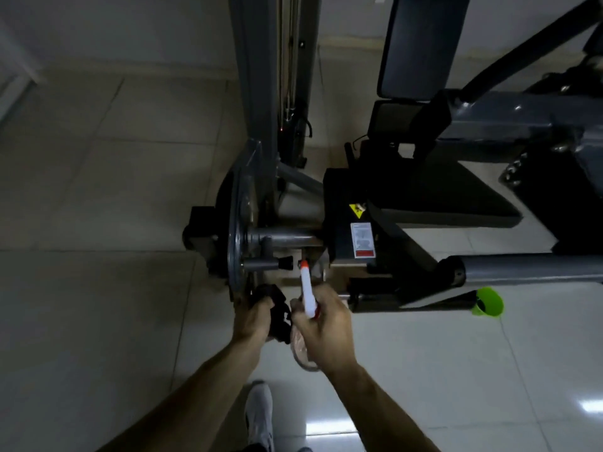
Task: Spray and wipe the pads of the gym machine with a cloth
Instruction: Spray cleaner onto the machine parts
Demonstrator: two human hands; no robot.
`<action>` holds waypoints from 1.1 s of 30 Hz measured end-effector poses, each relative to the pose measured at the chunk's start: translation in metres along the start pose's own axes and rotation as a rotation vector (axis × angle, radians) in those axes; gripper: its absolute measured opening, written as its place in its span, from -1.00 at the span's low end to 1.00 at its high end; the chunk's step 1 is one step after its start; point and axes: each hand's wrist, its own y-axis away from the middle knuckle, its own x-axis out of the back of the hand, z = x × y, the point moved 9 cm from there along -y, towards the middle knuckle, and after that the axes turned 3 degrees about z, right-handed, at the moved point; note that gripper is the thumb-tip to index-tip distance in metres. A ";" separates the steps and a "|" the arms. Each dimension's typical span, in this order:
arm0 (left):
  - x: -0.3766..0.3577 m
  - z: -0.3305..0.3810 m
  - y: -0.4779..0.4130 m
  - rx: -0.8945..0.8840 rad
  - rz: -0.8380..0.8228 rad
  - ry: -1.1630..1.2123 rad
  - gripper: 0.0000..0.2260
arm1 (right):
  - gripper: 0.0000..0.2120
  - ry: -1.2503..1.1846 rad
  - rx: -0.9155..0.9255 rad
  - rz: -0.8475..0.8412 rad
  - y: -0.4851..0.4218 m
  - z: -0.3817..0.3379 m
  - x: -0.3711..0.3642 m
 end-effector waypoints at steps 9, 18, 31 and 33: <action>-0.081 -0.146 -0.188 0.015 -0.033 0.001 -0.92 | -0.75 -0.220 -0.383 0.080 -0.018 0.253 -0.104; -0.137 -0.145 -0.319 -0.350 0.002 0.108 -0.63 | -0.85 0.073 -0.003 0.023 -0.115 0.331 -0.190; -0.134 -0.165 -0.332 -0.300 0.050 0.193 -0.83 | -0.91 -0.043 0.013 0.044 -0.073 0.404 -0.156; -0.141 -0.193 -0.342 -0.237 0.015 0.142 -0.89 | -0.82 0.125 0.040 0.150 -0.052 0.439 -0.147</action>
